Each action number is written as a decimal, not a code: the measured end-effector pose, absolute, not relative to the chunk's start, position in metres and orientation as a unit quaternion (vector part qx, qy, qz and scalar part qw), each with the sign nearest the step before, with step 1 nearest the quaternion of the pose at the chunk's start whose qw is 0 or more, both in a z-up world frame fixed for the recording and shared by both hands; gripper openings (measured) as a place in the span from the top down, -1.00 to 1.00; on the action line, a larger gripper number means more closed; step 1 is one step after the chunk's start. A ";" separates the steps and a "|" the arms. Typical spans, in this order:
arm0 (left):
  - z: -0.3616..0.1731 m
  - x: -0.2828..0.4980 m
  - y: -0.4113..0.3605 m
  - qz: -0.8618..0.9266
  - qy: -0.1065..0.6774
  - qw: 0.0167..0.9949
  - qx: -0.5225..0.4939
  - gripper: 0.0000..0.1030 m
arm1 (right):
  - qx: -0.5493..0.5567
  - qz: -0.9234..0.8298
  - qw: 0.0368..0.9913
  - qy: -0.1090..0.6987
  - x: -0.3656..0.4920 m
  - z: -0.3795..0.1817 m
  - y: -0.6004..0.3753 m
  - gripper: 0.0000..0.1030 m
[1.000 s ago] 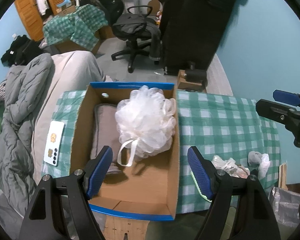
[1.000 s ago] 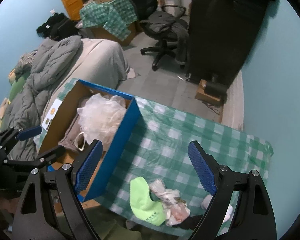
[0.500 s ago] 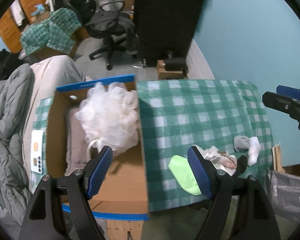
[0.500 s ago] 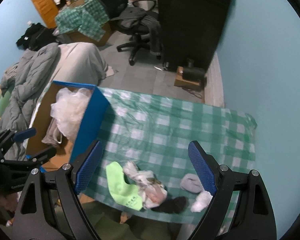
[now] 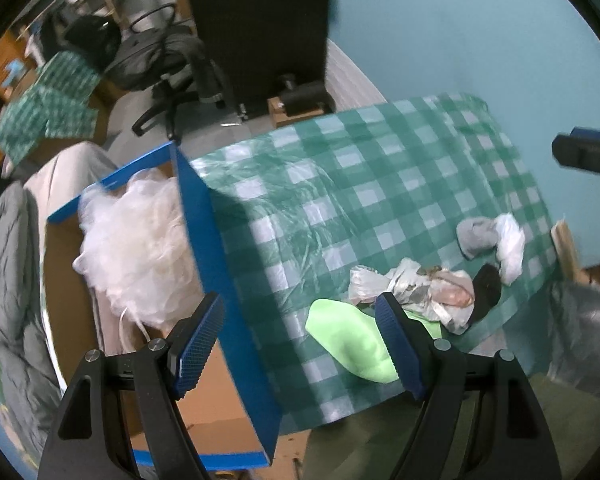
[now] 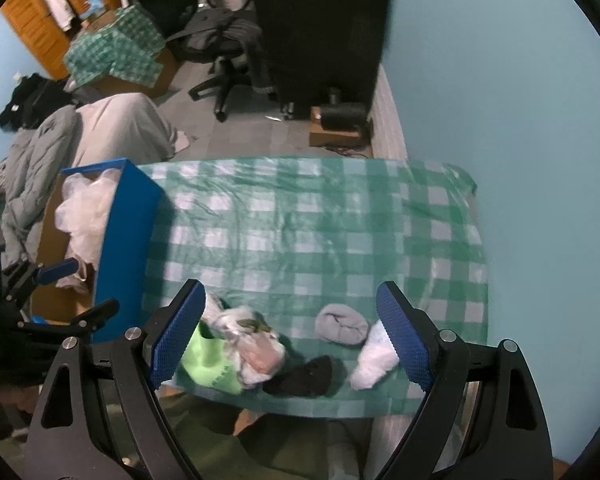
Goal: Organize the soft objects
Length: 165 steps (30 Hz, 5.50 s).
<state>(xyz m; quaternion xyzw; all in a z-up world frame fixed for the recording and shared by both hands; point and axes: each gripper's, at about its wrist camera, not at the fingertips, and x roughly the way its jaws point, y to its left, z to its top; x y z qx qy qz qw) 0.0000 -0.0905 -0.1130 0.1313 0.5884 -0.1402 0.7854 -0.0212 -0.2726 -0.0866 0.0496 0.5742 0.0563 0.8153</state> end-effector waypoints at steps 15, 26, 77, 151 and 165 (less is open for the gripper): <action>-0.156 -0.002 -0.144 -0.256 0.575 0.743 0.229 -0.54 | 0.106 -0.021 0.799 0.591 -0.047 -0.141 -0.330 -0.70; -0.194 -0.001 -0.173 -0.312 0.593 0.698 0.251 -0.54 | 0.143 -0.061 0.776 0.611 -0.067 -0.189 -0.355 -0.70; -0.242 0.062 -0.169 -0.210 0.670 0.705 0.105 -0.67 | 0.125 -0.052 0.743 0.655 -0.081 -0.281 -0.383 -0.06; -0.081 0.017 -0.040 -0.152 0.578 0.801 -0.017 0.10 | 0.003 0.135 0.812 0.568 -0.013 -0.116 -0.230 0.07; -0.079 -0.004 0.016 -0.092 0.571 0.814 -0.053 0.10 | -0.044 0.223 0.796 0.561 -0.006 -0.109 -0.153 0.07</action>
